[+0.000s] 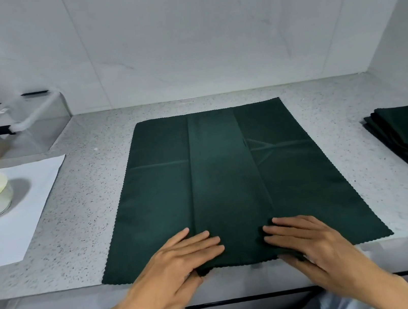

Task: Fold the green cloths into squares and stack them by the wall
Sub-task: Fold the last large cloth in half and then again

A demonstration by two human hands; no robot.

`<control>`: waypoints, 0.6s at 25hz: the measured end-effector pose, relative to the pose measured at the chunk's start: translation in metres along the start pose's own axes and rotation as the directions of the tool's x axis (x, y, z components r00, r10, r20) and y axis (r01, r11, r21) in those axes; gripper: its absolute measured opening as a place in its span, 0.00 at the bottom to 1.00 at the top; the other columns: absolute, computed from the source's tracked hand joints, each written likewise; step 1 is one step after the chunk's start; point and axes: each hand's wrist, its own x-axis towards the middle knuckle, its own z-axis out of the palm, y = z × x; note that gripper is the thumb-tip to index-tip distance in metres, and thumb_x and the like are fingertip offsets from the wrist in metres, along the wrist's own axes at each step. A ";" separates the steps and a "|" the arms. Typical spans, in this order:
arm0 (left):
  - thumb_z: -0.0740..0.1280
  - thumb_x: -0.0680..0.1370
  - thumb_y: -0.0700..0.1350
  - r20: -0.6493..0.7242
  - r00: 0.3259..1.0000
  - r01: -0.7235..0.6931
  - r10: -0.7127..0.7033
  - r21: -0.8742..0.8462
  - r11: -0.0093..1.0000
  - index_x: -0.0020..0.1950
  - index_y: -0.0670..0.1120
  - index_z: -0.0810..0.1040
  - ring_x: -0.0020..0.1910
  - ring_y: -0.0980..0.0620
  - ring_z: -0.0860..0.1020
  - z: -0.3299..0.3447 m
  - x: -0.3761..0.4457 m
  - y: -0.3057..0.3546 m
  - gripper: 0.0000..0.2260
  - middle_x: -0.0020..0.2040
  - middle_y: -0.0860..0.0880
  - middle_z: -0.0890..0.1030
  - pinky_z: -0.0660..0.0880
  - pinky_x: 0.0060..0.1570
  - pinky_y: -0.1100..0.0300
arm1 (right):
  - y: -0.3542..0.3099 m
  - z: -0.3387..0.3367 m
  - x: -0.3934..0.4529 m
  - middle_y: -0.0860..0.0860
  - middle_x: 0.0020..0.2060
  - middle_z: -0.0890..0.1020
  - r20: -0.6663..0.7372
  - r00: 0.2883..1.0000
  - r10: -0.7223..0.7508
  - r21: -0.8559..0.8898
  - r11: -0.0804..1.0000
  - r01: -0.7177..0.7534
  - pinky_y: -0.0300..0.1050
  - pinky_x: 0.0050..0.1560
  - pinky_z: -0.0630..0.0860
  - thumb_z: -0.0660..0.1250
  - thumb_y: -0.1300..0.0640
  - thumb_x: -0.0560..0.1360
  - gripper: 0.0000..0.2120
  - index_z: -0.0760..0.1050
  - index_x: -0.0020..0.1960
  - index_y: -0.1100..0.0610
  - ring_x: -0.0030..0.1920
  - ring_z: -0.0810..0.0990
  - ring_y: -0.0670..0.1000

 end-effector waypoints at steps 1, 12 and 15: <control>0.65 0.80 0.48 -0.022 1.000 -0.002 0.001 -0.024 1.000 0.72 0.56 0.72 0.72 0.65 0.66 -0.003 0.000 0.003 0.19 0.71 0.64 0.72 0.58 0.73 0.56 | -0.001 -0.003 -0.001 0.39 0.66 0.77 -0.005 1.000 0.005 0.053 0.999 -0.004 0.47 0.66 0.71 0.66 0.49 0.78 0.17 0.78 0.65 0.50 0.71 0.70 0.45; 0.58 0.72 0.38 -0.099 0.987 0.127 -0.124 0.024 0.992 0.61 0.58 0.79 0.64 0.64 0.75 -0.004 0.009 0.008 0.24 0.63 0.64 0.79 0.67 0.60 0.65 | 0.010 -0.003 0.022 0.40 0.55 0.83 0.006 0.997 0.083 0.051 0.995 -0.083 0.39 0.50 0.72 0.65 0.61 0.71 0.17 0.83 0.56 0.47 0.49 0.78 0.46; 0.65 0.80 0.50 0.019 0.880 0.451 -0.475 -0.349 0.821 0.45 0.51 0.79 0.37 0.62 0.77 -0.029 0.042 0.003 0.06 0.37 0.58 0.82 0.73 0.41 0.61 | 0.010 -0.024 0.062 0.45 0.30 0.80 0.234 0.855 0.463 0.455 0.725 -0.517 0.36 0.29 0.69 0.64 0.56 0.78 0.11 0.80 0.39 0.58 0.30 0.78 0.43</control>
